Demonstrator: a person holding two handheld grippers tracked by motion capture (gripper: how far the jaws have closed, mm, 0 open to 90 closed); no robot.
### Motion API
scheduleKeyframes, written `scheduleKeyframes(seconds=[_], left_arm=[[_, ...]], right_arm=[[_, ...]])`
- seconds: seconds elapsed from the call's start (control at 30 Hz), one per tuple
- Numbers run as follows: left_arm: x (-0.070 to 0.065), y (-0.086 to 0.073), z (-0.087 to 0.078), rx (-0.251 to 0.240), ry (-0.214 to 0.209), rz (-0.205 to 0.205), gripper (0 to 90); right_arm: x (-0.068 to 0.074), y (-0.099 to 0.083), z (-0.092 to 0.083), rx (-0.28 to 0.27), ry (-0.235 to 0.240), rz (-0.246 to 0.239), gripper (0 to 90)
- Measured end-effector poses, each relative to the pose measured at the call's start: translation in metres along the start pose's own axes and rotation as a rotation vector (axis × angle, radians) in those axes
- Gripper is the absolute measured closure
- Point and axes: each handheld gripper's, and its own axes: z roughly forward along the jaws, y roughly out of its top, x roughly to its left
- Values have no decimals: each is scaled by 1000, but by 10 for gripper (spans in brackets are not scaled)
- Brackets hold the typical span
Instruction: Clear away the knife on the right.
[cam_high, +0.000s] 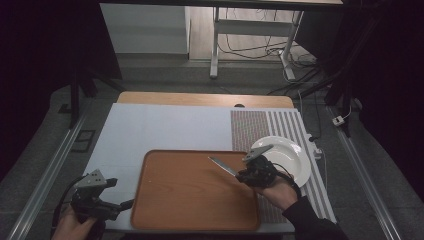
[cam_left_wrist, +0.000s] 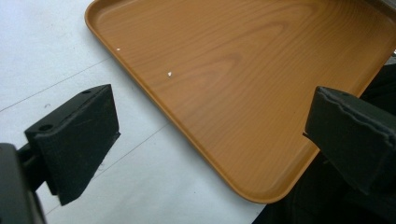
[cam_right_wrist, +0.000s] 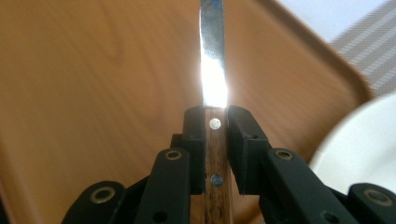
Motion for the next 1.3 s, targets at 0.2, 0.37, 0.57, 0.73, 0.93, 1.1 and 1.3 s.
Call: scheduleKeyframes(seconds=[0.2, 0.37, 0.57, 0.73, 0.93, 1.1, 1.3], left_arm=[[0, 0, 0, -1, -1, -1, 29], [0, 0, 0, 0, -1, -1, 29], [0, 0, 0, 0, -1, 0, 29], [0, 0, 0, 1, -1, 0, 29], [0, 0, 0, 2, -1, -1, 29], [0, 0, 0, 3, -1, -2, 29], [0, 0, 0, 3, 0, -2, 29]], right_arm=[[18, 1, 11, 20, 23, -32, 780], [22, -1, 24, 58, 18, -50, 780], [21, -5, 35, 85, 20, -50, 776], [23, -6, 41, 116, 47, -53, 747], [20, -1, 33, 67, 41, -52, 668], [24, 8, 28, 44, 57, -115, 847], [35, 17, 47, 107, 109, -186, 900]])
